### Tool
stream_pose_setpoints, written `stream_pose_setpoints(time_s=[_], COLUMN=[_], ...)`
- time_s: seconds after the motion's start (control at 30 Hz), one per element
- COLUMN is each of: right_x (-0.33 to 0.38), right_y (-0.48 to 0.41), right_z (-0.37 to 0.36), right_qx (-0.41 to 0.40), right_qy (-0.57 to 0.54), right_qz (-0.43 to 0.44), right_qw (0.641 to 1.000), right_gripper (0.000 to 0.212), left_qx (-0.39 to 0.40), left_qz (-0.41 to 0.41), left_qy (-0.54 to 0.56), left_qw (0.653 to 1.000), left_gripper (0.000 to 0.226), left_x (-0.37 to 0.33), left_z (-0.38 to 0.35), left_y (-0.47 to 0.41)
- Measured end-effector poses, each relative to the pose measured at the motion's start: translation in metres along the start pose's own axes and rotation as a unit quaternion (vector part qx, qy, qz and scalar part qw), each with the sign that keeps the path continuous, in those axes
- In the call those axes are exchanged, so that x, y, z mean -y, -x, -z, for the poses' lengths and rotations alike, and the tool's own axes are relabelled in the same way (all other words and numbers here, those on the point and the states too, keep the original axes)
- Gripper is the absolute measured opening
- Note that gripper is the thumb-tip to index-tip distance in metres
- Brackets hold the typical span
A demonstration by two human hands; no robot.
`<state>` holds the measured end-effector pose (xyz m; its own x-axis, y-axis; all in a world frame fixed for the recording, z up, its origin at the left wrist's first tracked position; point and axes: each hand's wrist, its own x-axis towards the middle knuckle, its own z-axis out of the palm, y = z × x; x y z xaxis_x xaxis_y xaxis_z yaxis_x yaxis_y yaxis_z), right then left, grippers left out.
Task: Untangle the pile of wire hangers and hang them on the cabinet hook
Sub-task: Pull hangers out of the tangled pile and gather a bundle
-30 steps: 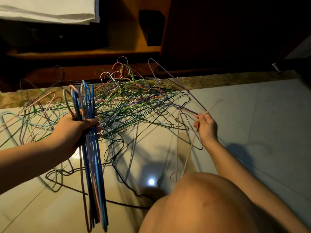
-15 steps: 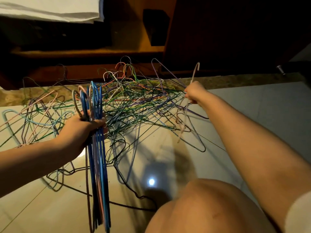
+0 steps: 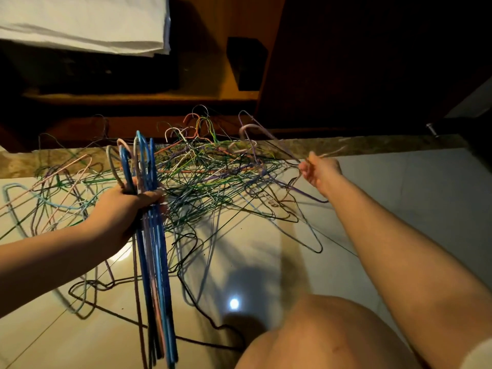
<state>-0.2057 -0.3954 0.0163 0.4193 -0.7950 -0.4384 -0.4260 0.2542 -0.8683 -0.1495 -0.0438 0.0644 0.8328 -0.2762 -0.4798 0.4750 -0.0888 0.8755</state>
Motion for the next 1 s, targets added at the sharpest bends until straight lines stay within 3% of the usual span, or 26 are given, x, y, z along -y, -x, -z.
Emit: stream_pose_setpoints(time_s=[0.1, 0.23, 0.43, 0.6, 0.67, 0.73, 0.8, 1.0], right_x=[-0.007, -0.026, -0.023, 0.015, 0.035, 0.050, 0.057, 0.066], right_y=[0.001, -0.015, -0.010, 0.018, 0.038, 0.062, 0.089, 0.160], right_z=[-0.018, -0.025, -0.027, -0.049, -0.063, -0.081, -0.099, -0.132], right_qx=[-0.079, -0.120, -0.094, -0.071, -0.044, -0.020, 0.011, 0.126], right_qy=[0.145, 0.154, 0.274, 0.389, 0.446, 0.525, 0.551, 0.485], right_qz=[0.113, 0.130, 0.252, 0.398, 0.431, 0.458, 0.479, 0.486], right_qw=[0.980, 0.972, 0.923, 0.828, 0.783, 0.717, 0.683, 0.716], right_gripper=[0.033, 0.031, 0.030, 0.034, 0.036, 0.039, 0.040, 0.039], left_qx=[-0.005, -0.007, -0.026, -0.023, -0.007, 0.013, 0.033, 0.083], left_qz=[-0.001, 0.005, 0.021, 0.030, 0.020, -0.002, -0.022, -0.069], left_qy=[0.000, 0.004, -0.007, 0.045, 0.076, 0.100, 0.122, 0.173], left_qw=[1.000, 1.000, 0.999, 0.998, 0.997, 0.995, 0.992, 0.979], left_gripper=[0.013, 0.015, 0.014, 0.012, 0.014, 0.014, 0.017, 0.026], left_x=[0.000, 0.005, 0.012, 0.005, -0.004, -0.015, -0.027, -0.049], left_z=[0.001, 0.011, 0.014, 0.000, -0.004, -0.006, -0.005, 0.001], left_y=[-0.004, -0.014, -0.032, -0.041, -0.041, -0.038, -0.032, -0.013])
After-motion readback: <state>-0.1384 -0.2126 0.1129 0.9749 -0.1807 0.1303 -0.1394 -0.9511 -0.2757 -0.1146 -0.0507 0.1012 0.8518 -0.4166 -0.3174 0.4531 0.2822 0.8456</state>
